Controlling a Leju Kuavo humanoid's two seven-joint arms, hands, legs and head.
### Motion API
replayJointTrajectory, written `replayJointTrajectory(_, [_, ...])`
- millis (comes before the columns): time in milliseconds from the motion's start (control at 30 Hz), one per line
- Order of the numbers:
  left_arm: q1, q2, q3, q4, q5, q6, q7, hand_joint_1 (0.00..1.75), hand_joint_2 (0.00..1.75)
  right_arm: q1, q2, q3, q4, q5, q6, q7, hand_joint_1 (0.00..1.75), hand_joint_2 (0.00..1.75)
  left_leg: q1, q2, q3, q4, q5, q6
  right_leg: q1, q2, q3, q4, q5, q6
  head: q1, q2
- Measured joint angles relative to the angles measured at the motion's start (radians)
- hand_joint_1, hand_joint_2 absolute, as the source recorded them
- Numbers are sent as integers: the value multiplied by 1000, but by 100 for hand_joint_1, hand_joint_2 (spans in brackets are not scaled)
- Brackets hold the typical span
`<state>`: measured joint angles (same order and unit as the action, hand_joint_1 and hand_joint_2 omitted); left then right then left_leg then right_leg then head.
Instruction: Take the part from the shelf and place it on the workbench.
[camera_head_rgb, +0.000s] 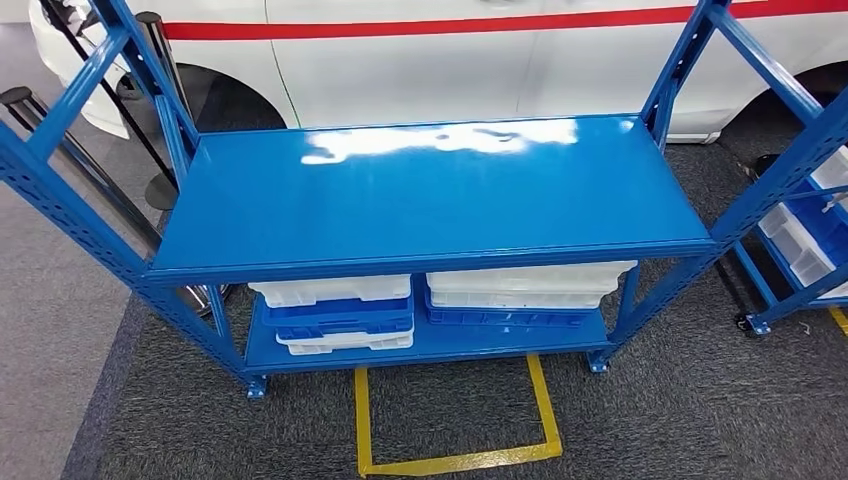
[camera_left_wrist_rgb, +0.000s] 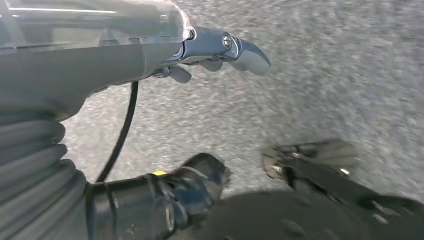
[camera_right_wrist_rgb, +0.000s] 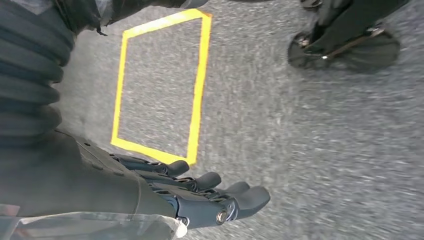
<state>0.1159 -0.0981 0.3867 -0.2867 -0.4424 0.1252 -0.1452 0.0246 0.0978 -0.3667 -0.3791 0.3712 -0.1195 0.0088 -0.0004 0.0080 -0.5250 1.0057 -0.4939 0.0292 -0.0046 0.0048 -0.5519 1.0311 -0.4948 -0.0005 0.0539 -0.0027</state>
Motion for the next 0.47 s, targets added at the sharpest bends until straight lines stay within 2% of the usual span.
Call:
replayJointTrajectory(67, [3, 9, -34, -3, 42, -11, 13, 0, 0, 8, -9, 31, -4, -34, 11, 0, 0, 175, -2, 0, 3, -5, 1, 3, 1, -1, 0, 3, -4, -8, 1, 0])
replayJointTrajectory(133, [4, 16, -68, -8, 86, -23, 26, 0, 0, 21, -18, 62, -4, -71, 23, 0, 0, 175, -7, -2, 2, 0, -4, 1, 0, -3, 2, -3, 0, -16, 1, 0])
replayJointTrajectory(233, [4, 28, -120, -17, 153, -42, 48, 0, 0, 41, -30, 112, -5, -128, 41, 0, 0, 175, -8, -1, 1, 2, -7, 5, -2, -3, 6, -8, 5, -6, 0, 0])
replayJointTrajectory(467, [13, 54, -237, -49, 298, -81, 95, 0, 0, 77, -58, 223, -5, -249, 80, -1, 0, 175, -8, 0, 2, 4, -8, 7, -2, -3, 7, -11, 6, -3, 0, 0])
